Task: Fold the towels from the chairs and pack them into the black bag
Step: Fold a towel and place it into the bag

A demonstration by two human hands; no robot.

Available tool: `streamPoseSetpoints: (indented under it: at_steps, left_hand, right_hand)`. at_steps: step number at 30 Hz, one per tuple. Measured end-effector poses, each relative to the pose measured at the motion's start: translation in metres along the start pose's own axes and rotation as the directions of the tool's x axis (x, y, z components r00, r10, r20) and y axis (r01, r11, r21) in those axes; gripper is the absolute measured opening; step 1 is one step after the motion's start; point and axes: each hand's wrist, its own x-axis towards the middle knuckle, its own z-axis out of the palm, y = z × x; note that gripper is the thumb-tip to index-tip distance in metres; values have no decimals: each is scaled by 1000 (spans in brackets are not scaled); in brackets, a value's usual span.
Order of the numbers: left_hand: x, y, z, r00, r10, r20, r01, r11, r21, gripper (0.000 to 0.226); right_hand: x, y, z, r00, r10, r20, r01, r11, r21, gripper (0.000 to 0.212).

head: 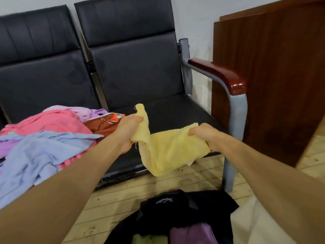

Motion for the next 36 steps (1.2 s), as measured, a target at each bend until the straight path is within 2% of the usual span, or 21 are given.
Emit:
streamPoseSetpoints:
  at_steps: [3, 6, 8, 10, 11, 14, 17, 19, 22, 26, 29, 31, 33, 36]
  left_hand:
    - [-3, 2, 26, 999, -2, 51, 0, 999, 40, 45]
    - [-3, -2, 55, 992, 1, 127, -13, 995, 100, 36]
    - [-2, -9, 74, 985, 13, 172, -38, 989, 144, 21]
    - [-1, -18, 91, 979, 30, 204, -72, 976, 206, 22]
    - [0, -23, 99, 978, 25, 209, -75, 969, 237, 27]
    - [-5, -33, 116, 980, 4, 197, -63, 954, 292, 13]
    - [-6, -38, 122, 974, -59, 220, -17, 945, 328, 28]
    - [-10, -36, 117, 950, -81, 303, -12, 956, 292, 25]
    - [-14, -39, 95, 924, -25, 382, -69, 971, 229, 30]
    - [-22, -53, 54, 924, 134, 359, -232, 942, 245, 28]
    - [-33, -63, 29, 914, 124, 387, -239, 934, 266, 27]
    - [-39, -72, 19, 893, 89, 442, -228, 935, 272, 37]
    - [-44, -81, 7, 904, 112, 413, -231, 940, 250, 44]
    - [-49, -92, -9, 966, 141, 216, -179, 970, 166, 38]
  right_hand:
    - [5, 6, -10, 998, 58, -37, -56, 997, 52, 59]
    - [10, 12, -19, 992, 115, -60, -95, 960, 264, 67]
    - [16, 17, -23, 987, 146, -70, -112, 926, 359, 50]
    - [14, 19, -24, 981, 173, -83, -129, 914, 385, 27]
    - [13, 20, -23, 982, 176, -67, -137, 912, 388, 23]
    - [14, 20, -21, 983, 181, -22, -158, 907, 391, 23]
    - [16, 17, -21, 981, 194, -3, -177, 902, 395, 17]
    - [13, 15, -20, 982, 189, -15, -171, 915, 365, 16]
    - [13, 13, -18, 987, 143, -71, -115, 946, 302, 23]
    - [2, 7, -7, 994, 48, -101, -30, 984, 174, 36]
    - [-7, 1, 6, 988, -66, -139, 41, 984, -173, 62]
    - [-11, 1, 15, 981, -154, -120, 91, 905, -414, 70]
    - [-12, 3, 24, 967, -234, -96, 133, 792, -596, 59]
    - [-12, 4, 32, 944, -316, -94, 164, 696, -699, 25]
